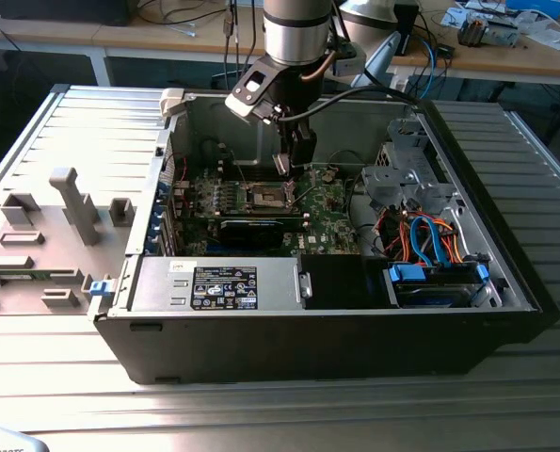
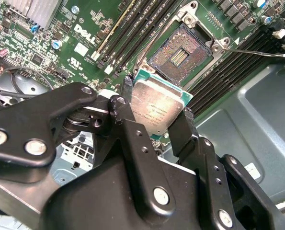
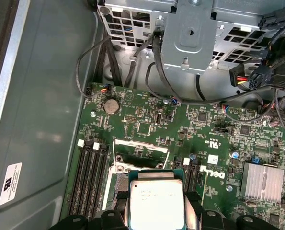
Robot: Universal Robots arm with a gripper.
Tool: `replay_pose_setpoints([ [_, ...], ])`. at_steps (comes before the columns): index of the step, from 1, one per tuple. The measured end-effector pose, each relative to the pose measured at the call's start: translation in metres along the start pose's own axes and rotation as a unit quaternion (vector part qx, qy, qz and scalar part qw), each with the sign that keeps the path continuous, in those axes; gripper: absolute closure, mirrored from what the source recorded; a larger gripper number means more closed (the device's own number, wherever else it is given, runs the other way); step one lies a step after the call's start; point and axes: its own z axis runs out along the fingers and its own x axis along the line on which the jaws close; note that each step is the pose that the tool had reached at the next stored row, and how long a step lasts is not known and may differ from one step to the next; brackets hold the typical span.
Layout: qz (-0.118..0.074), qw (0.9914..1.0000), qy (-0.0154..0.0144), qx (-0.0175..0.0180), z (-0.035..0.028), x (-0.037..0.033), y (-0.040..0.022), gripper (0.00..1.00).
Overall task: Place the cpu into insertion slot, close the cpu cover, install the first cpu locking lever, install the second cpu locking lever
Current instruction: 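Place the cpu into insertion slot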
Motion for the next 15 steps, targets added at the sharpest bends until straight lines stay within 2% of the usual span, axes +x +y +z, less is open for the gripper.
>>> replay_pose_setpoints([
  [15, 0.006, 0.99998, -0.0004, 0.0000, 0.0005, 0.0000, 0.0000, 0.45],
])
